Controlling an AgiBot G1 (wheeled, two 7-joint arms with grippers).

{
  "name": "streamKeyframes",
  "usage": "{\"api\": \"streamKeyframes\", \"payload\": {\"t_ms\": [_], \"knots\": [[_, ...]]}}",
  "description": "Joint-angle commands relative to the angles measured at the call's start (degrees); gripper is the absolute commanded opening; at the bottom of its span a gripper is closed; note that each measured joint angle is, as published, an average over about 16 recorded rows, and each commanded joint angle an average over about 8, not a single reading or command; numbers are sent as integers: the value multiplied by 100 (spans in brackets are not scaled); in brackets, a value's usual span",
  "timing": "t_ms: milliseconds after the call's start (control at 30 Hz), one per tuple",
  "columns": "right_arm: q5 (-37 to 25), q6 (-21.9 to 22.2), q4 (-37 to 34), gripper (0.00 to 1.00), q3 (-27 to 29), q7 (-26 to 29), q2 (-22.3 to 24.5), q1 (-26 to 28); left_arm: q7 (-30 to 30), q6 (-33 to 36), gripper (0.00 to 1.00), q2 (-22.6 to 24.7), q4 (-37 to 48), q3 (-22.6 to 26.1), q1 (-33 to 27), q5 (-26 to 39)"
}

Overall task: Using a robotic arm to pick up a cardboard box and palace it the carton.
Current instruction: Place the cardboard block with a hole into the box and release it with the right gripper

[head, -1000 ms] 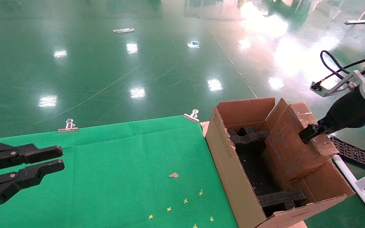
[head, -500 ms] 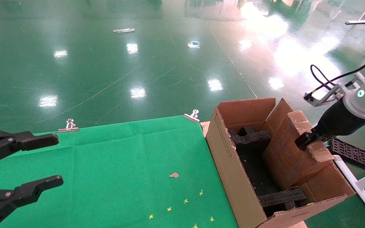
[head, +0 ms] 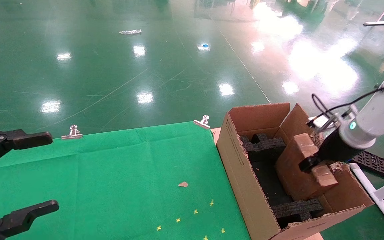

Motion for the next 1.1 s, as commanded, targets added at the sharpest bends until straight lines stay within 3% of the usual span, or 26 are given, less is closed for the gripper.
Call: {"api": "streamKeyframes", "payload": {"t_ms": [33, 300, 333, 567, 600, 1100], "knots": [[112, 203, -71, 0, 61, -79, -12, -235, 0, 0, 100, 0, 0, 1, 0, 0], [527, 822, -317, 0, 315, -487, -51, -888, 2, -1, 100, -1, 0, 3, -1, -2], [585, 856, -342, 4, 353, -551, -43, -927, 2, -2, 100, -1, 0, 4, -1, -2], [796, 844, -510, 92, 491, -920, -29, -1003, 3, -3, 100, -2, 0, 6, -1, -4], [797, 826, -544, 100, 492, -943, -40, -999, 3, -3, 100, -3, 0, 6, -1, -4], [634, 681, -943, 100, 386, -1112, -234, -902, 6, -5, 100, -5, 0, 11, -2, -8]]}}
